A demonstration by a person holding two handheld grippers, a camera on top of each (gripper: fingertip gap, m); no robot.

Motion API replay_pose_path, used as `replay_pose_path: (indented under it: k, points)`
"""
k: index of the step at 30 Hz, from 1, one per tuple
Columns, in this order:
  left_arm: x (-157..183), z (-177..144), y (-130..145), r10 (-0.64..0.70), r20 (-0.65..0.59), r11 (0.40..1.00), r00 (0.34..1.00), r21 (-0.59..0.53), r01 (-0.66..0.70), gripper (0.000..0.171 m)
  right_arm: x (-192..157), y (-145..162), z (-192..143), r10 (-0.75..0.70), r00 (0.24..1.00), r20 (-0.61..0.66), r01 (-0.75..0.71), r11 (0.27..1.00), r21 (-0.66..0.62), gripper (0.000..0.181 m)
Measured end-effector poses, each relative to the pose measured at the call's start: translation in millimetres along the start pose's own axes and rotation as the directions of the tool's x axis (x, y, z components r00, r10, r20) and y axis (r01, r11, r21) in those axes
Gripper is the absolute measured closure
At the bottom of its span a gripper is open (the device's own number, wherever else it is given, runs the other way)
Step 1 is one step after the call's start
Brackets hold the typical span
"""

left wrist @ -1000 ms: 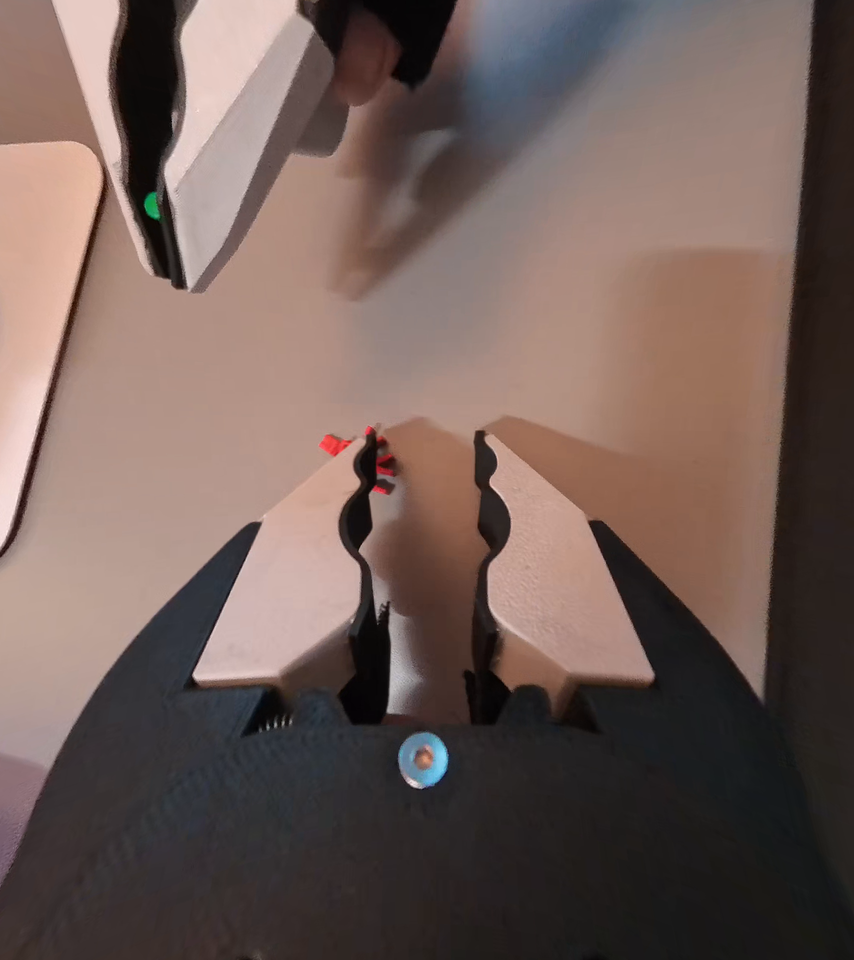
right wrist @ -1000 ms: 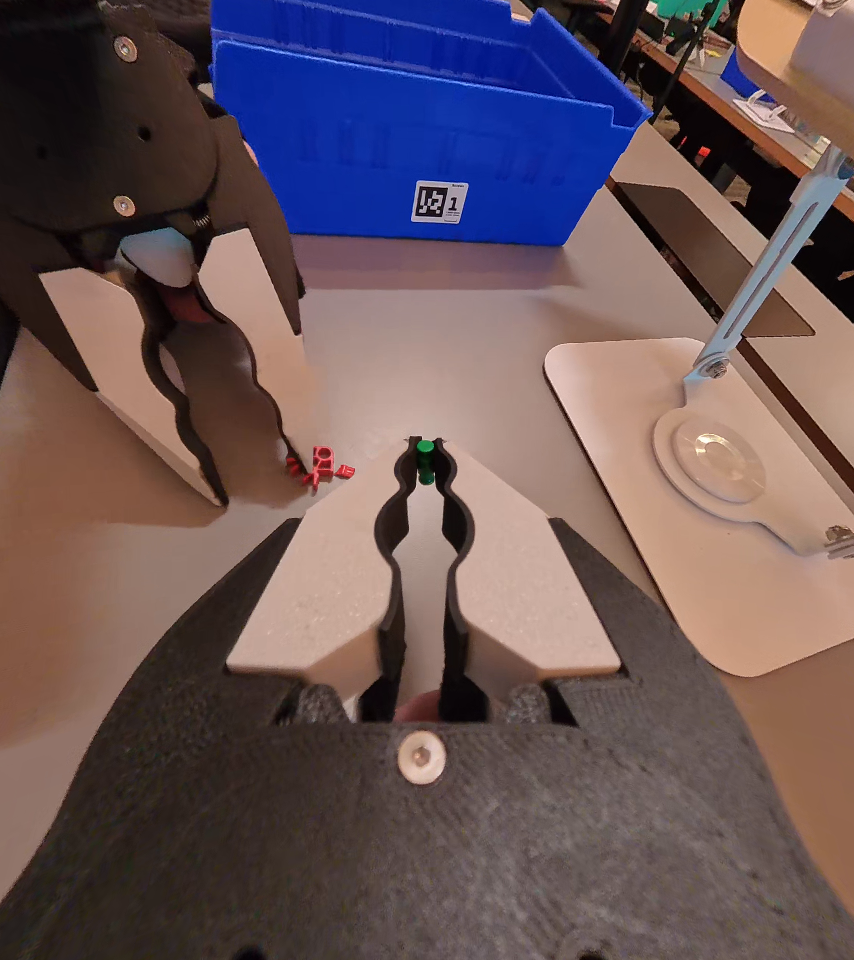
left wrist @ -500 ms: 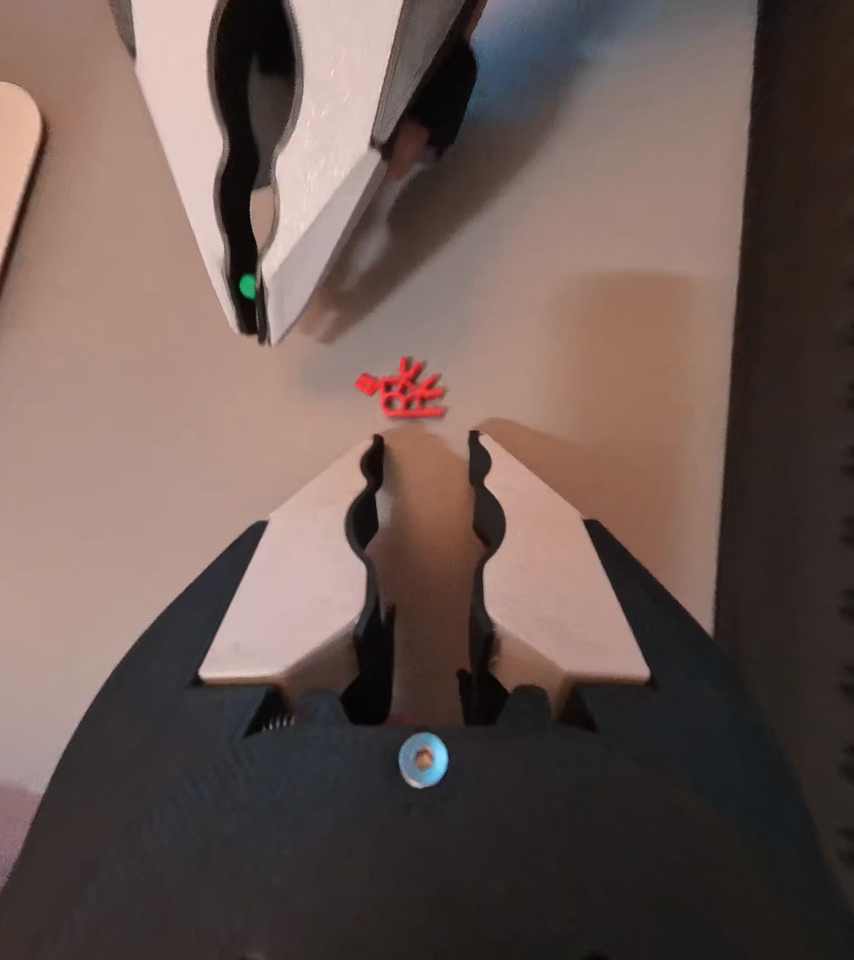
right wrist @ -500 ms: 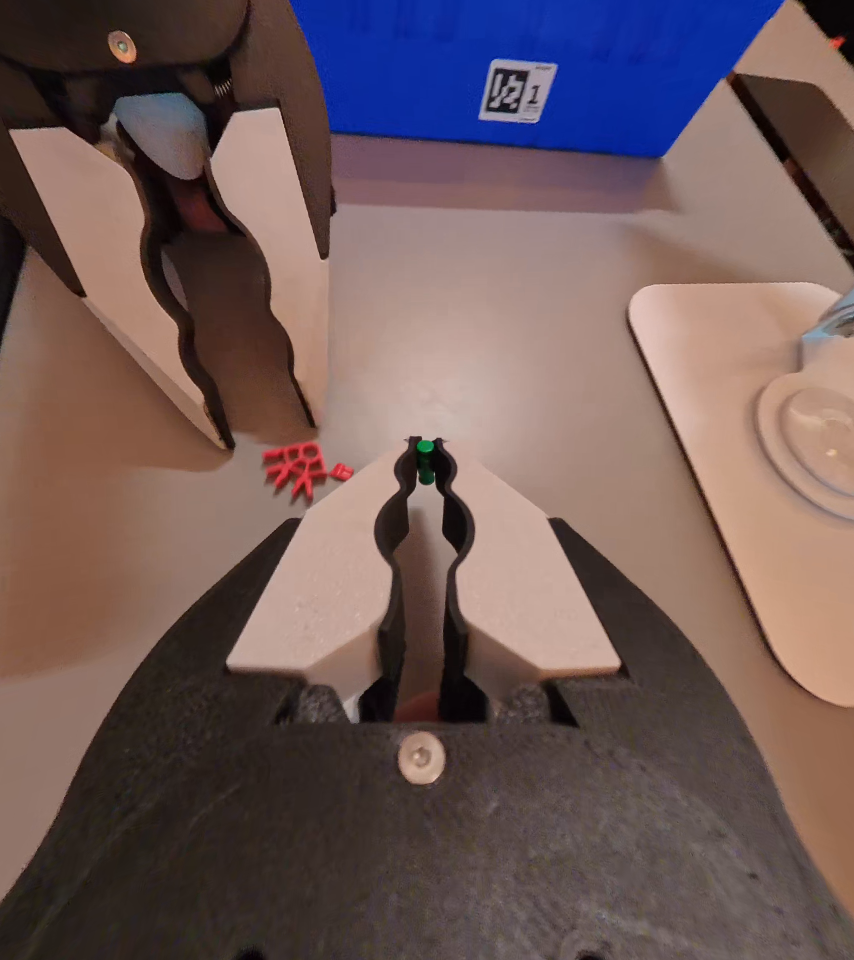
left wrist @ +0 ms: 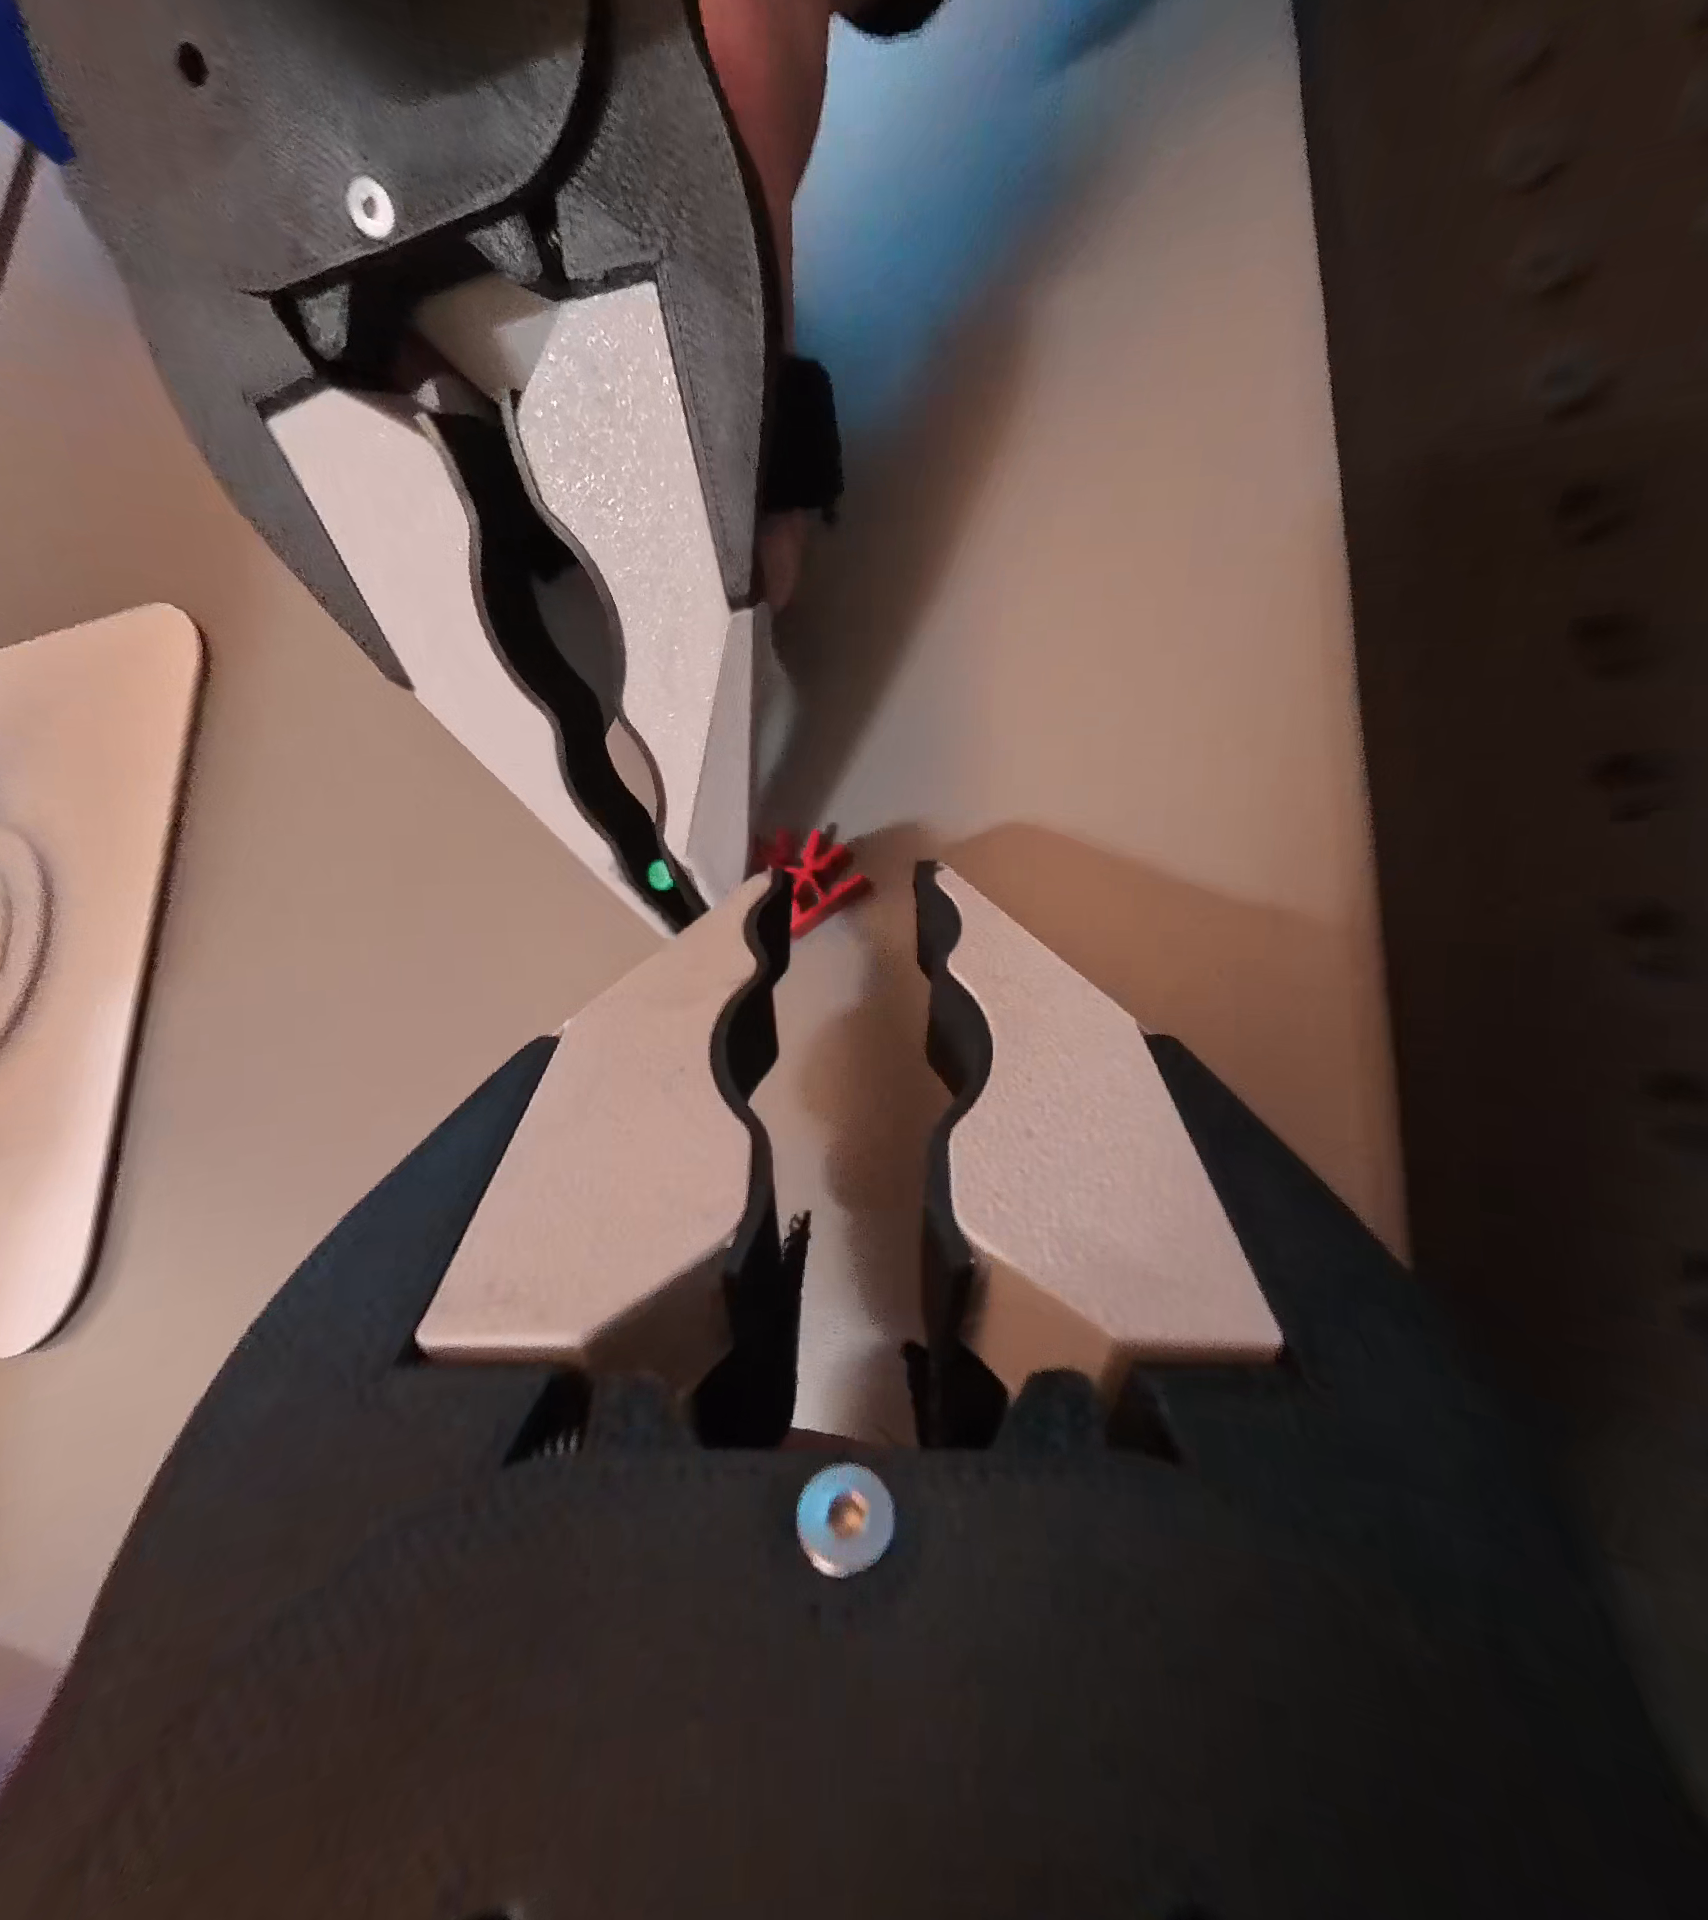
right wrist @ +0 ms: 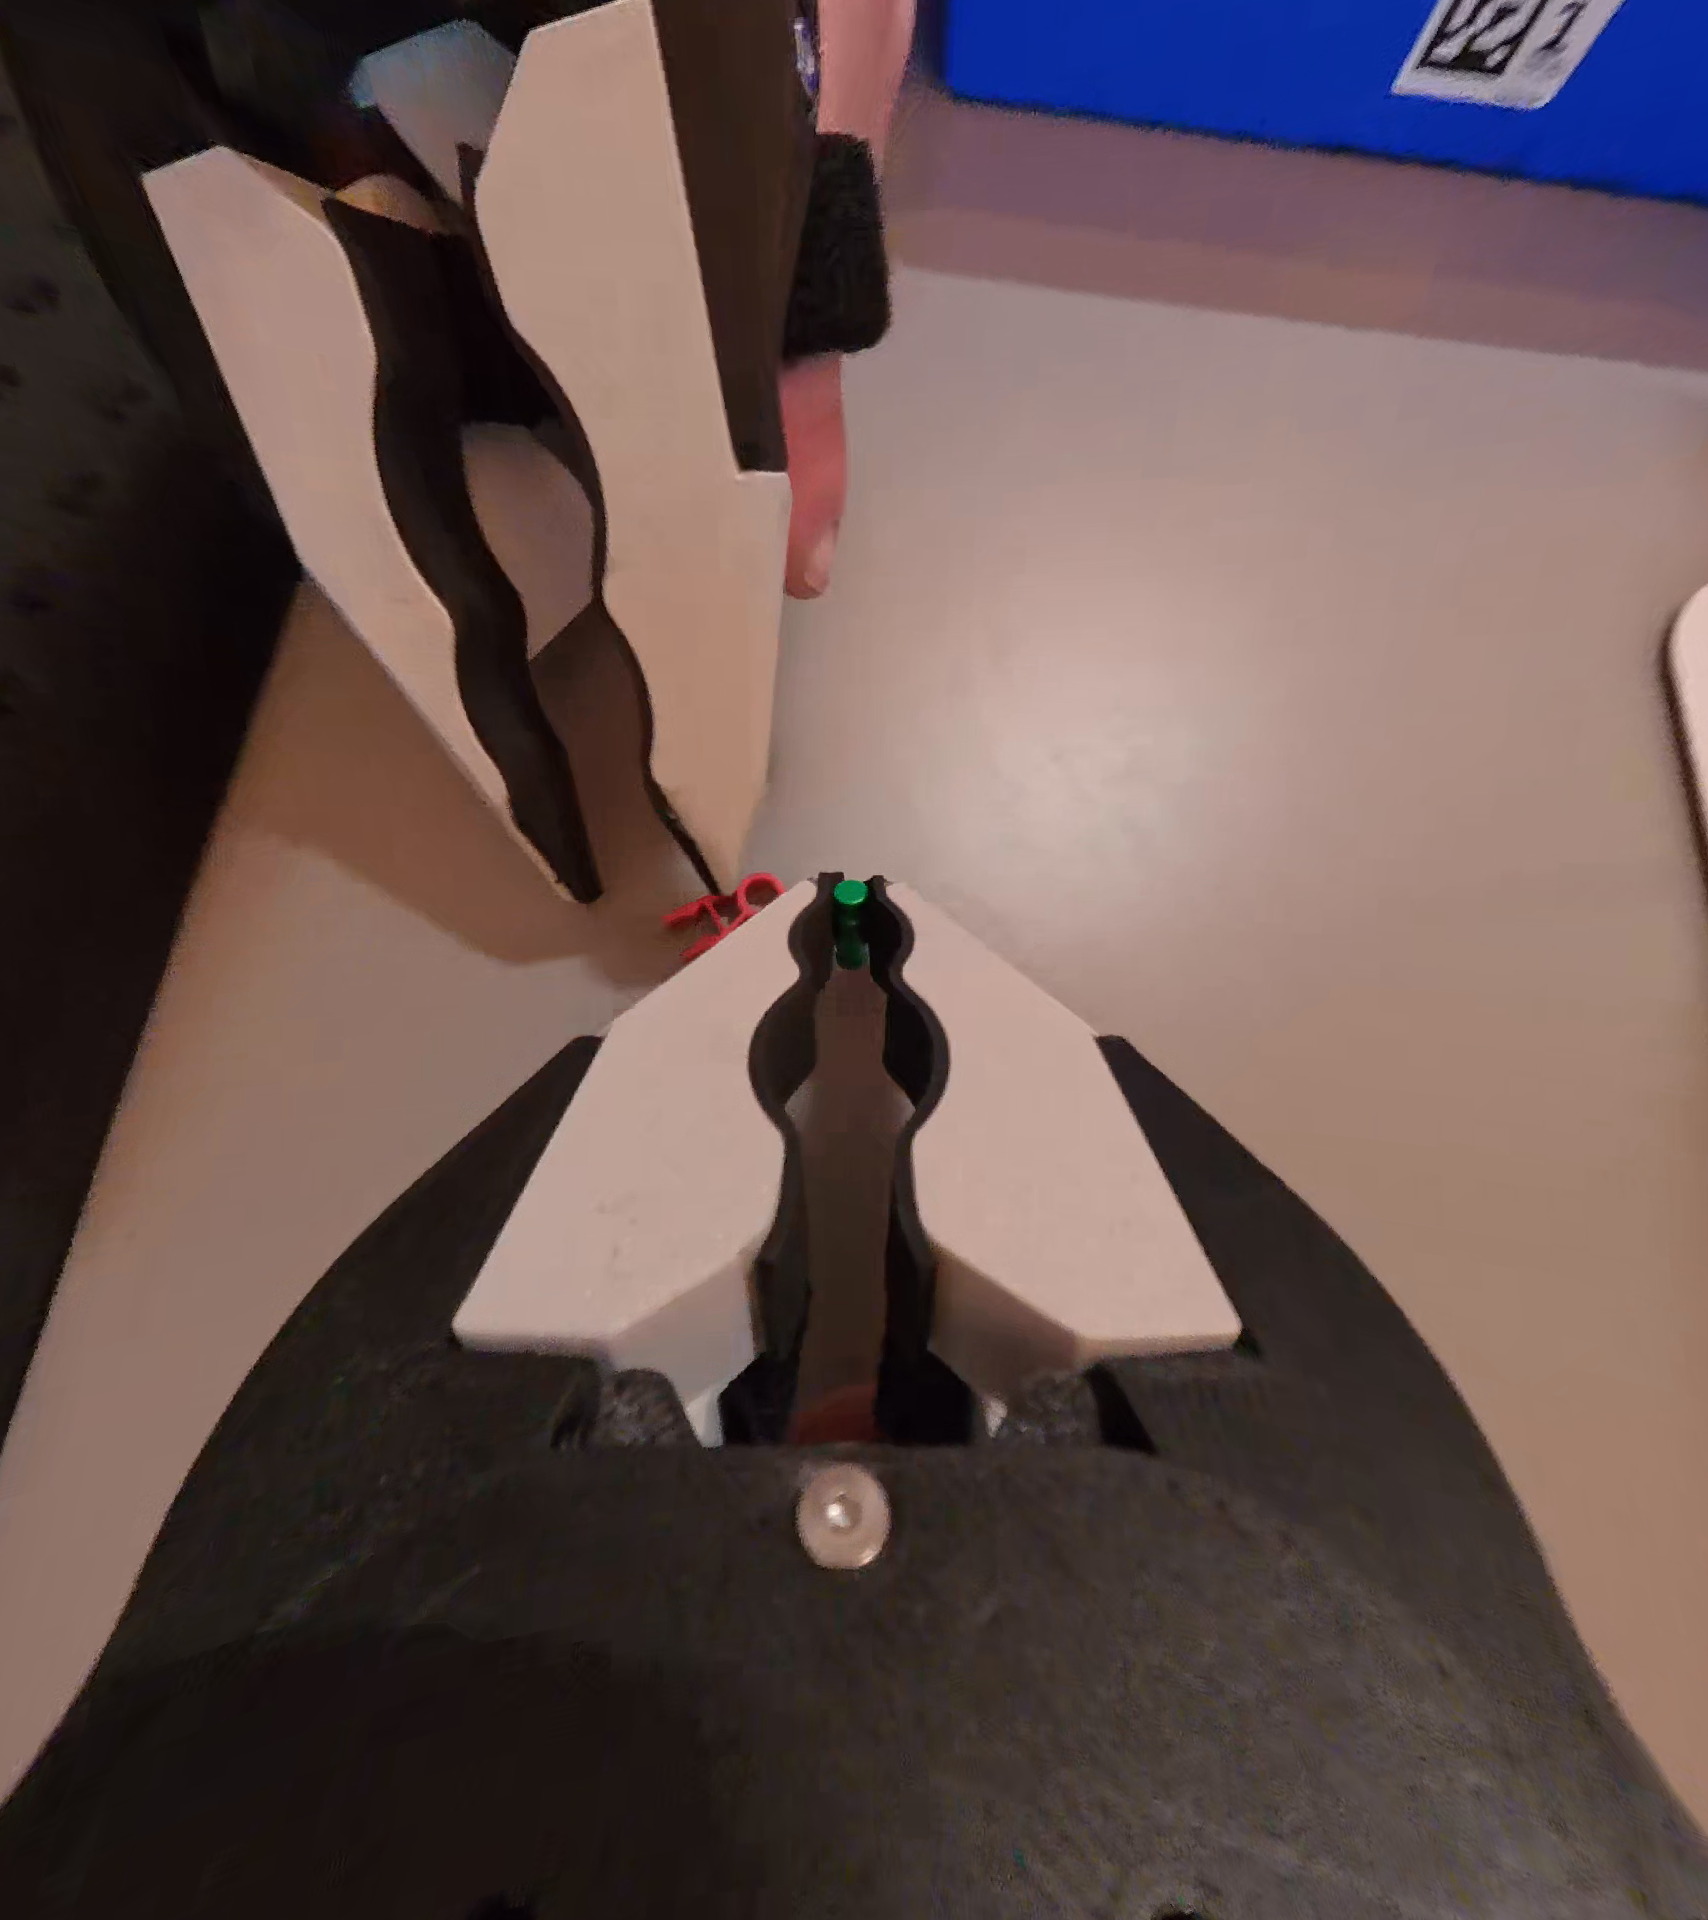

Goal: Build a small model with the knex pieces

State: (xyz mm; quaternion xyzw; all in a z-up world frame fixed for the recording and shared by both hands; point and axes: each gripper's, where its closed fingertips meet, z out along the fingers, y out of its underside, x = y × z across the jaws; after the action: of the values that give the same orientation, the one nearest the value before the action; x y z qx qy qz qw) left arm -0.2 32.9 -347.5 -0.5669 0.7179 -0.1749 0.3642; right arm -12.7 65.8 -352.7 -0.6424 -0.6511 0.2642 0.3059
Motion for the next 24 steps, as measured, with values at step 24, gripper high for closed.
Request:
replay_pose_path:
  k: [24]
  points:
    - [10,9,-2,0.056,-0.02,0.998,0.998,-0.018,-0.056,0.16,-10,9,-9,-0.054,0.998,0.037,0.056,0.997,-0.051,0.178]
